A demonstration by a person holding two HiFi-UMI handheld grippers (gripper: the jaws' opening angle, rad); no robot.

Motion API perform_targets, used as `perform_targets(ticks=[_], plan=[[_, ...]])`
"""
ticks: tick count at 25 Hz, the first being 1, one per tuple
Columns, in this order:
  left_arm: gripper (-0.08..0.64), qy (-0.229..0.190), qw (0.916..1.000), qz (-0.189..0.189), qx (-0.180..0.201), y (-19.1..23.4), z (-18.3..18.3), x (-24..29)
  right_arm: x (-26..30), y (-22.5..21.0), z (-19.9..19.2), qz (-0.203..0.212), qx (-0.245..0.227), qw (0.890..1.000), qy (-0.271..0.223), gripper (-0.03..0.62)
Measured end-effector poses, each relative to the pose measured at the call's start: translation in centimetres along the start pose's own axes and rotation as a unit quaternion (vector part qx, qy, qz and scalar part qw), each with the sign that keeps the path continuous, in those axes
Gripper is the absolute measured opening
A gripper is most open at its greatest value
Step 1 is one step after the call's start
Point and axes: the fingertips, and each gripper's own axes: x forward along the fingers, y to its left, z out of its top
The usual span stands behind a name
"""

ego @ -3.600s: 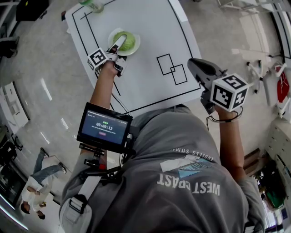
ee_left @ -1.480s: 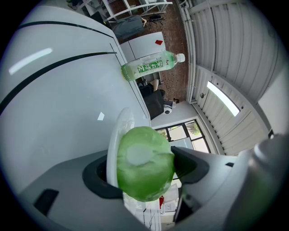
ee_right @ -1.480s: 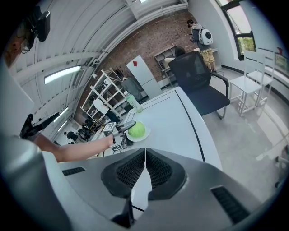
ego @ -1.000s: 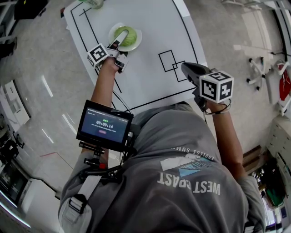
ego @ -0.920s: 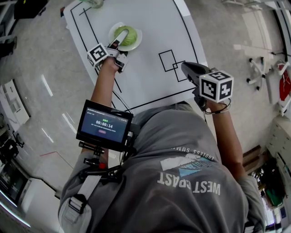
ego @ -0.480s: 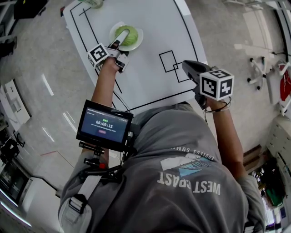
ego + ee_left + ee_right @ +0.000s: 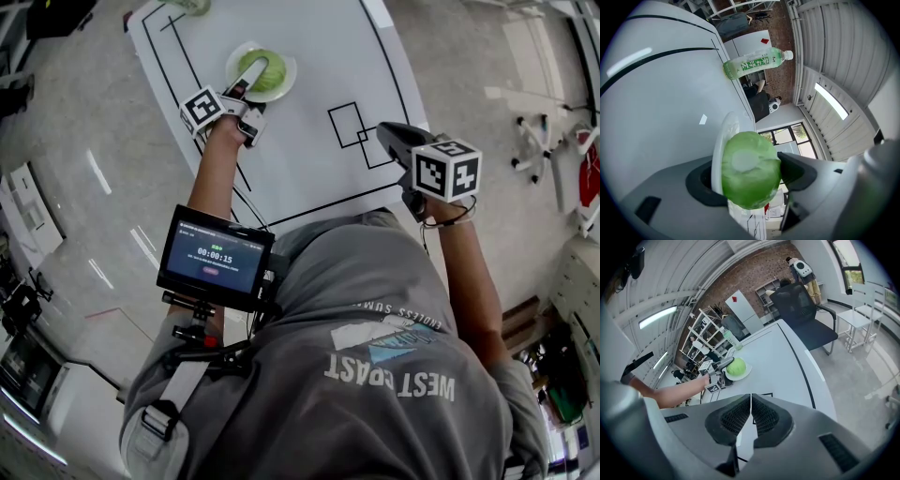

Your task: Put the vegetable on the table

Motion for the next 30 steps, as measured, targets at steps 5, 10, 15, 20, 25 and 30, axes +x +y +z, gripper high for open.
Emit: perform_targets(ticks=[5, 10, 15, 20, 25, 30], plan=[[0.334, -0.002, 1.0, -0.002, -0.003, -0.02, 0.07, 0.03, 0.1, -0.11, 0.11, 0.0, 0.002, 1.0, -0.002, 0.009], [0.334, -0.002, 1.0, 0.006, 0.005, 0.18, 0.31, 0.02, 0.12, -0.17, -0.27, -0.003, 0.004, 1.0, 0.0, 0.009], [0.336, -0.004, 0.9999, 0.013, 0.01, 0.3, 0.44, 0.11, -0.13, -0.36, -0.33, -0.008, 0.005, 1.0, -0.003, 0.009], [0.336, 0.004, 0.999, 0.023, 0.038, 0.01, 0.21, 0.42, -0.39, -0.55, -0.27, -0.011, 0.006, 1.0, -0.006, 0.009], [0.337, 0.009, 0.996, 0.036, 0.081, -0.24, 0.15, 0.65, -0.38, -0.58, -0.43, -0.012, 0.006, 1.0, -0.005, 0.009], [0.35, 0.011, 0.9915, 0.054, 0.118, 0.06, 0.25, 0.46, -0.3, -0.68, -0.74, -0.013, 0.006, 1.0, -0.004, 0.009]])
